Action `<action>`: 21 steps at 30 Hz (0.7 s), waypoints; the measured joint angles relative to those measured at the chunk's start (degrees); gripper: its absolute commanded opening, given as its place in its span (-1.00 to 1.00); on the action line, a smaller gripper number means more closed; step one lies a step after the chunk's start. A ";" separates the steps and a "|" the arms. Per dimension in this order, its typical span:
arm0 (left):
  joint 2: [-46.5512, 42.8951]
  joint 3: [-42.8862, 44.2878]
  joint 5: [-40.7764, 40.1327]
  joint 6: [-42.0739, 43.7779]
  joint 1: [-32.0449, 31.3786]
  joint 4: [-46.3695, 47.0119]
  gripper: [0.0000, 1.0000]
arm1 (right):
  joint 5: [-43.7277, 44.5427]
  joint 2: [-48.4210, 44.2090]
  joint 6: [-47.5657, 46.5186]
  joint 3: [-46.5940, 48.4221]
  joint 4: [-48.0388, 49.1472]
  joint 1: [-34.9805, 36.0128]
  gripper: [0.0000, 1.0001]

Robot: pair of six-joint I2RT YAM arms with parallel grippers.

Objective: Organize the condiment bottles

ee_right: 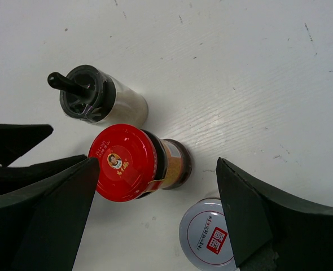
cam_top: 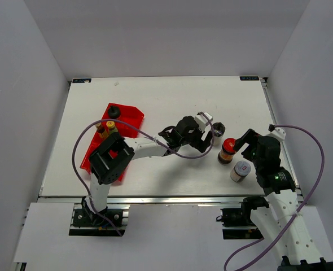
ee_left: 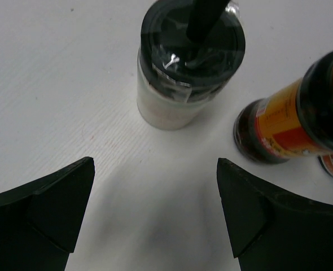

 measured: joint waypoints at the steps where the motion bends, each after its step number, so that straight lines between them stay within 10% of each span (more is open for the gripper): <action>1: 1.29 0.96 0.07 0.00 -0.04 0.94 0.96 | 0.00 -0.11 0.00 0.00 -0.02 0.00 0.79; 21: 15.32 13.92 2.05 0.20 -0.11 11.54 0.96 | -0.04 -0.74 0.07 0.02 -0.09 0.00 0.78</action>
